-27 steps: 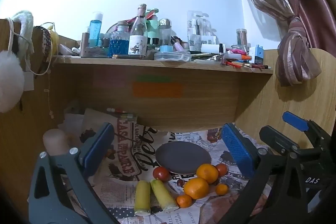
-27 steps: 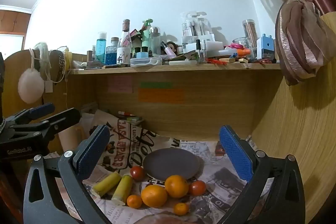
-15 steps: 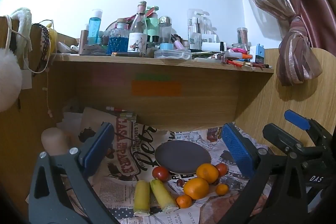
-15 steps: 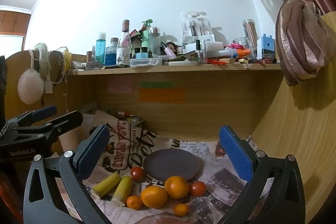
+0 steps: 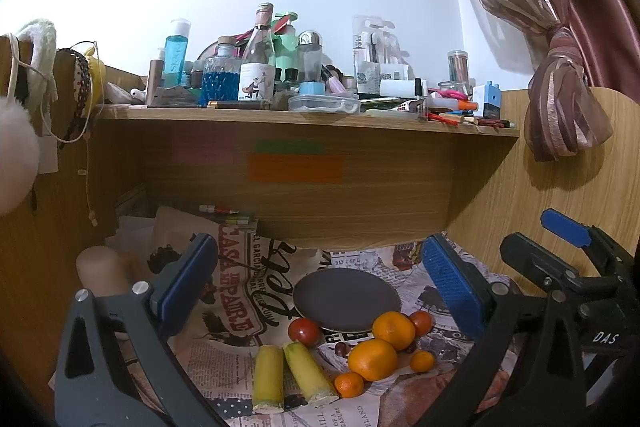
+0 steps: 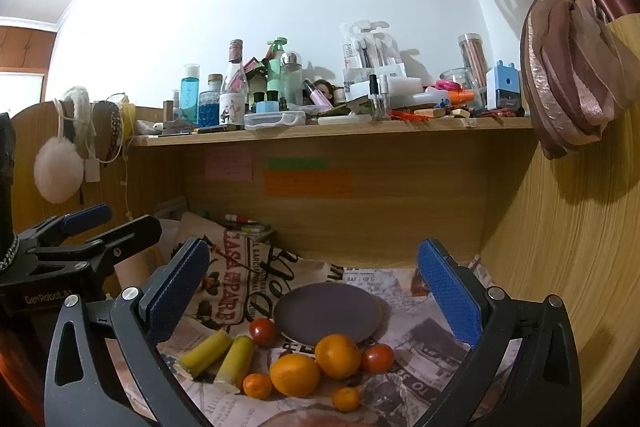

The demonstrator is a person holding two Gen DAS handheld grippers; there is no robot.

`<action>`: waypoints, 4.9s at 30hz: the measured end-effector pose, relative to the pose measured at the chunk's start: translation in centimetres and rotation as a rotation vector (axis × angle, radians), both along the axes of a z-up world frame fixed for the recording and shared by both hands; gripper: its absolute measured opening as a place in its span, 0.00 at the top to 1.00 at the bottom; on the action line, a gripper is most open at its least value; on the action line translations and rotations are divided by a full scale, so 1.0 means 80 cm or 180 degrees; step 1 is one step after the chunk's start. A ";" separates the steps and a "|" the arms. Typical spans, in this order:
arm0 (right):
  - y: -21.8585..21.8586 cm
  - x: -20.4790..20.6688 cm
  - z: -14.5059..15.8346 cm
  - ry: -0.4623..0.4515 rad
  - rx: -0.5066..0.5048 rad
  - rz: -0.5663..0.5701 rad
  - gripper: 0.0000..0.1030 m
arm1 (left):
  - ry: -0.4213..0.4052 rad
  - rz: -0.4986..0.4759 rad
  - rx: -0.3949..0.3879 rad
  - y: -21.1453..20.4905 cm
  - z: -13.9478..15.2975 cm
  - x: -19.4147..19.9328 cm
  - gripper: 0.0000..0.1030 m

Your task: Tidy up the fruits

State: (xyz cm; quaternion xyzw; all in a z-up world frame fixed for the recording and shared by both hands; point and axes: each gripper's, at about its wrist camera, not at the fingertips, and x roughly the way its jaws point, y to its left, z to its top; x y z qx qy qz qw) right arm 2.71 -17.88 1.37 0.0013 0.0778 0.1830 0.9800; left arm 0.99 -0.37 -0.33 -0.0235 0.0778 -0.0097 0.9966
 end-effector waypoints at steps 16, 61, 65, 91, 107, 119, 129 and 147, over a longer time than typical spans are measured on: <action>0.004 -0.001 -0.001 0.0007 -0.0012 0.0011 0.00 | -0.0007 -0.0019 0.0011 -0.001 0.002 -0.002 0.00; 0.006 0.012 -0.010 0.0100 0.0040 0.0118 0.00 | 0.0059 -0.0077 0.0005 -0.002 -0.007 0.008 0.00; 0.004 0.025 -0.017 0.0195 0.0042 0.0131 0.00 | 0.0115 -0.0078 0.0059 -0.001 -0.015 0.015 0.00; 0.018 0.157 -0.166 0.1810 -0.0603 0.0209 0.48 | 0.1967 -0.0167 -0.0139 0.086 -0.184 0.156 0.51; 0.027 0.195 -0.188 0.2138 -0.0691 0.0269 0.47 | 0.2370 -0.0320 -0.0106 0.082 -0.237 0.179 0.53; 0.040 0.224 -0.201 0.2251 -0.0846 0.0271 0.39 | 0.2324 -0.0165 0.0000 0.086 -0.242 0.197 0.61; 0.037 0.219 -0.199 0.2186 -0.0870 0.0284 0.42 | 0.2205 -0.0120 -0.0084 0.100 -0.227 0.193 0.64; 0.020 0.205 -0.142 0.1792 -0.0614 0.0279 0.42 | 0.1642 -0.0150 -0.0054 0.085 -0.143 0.192 0.65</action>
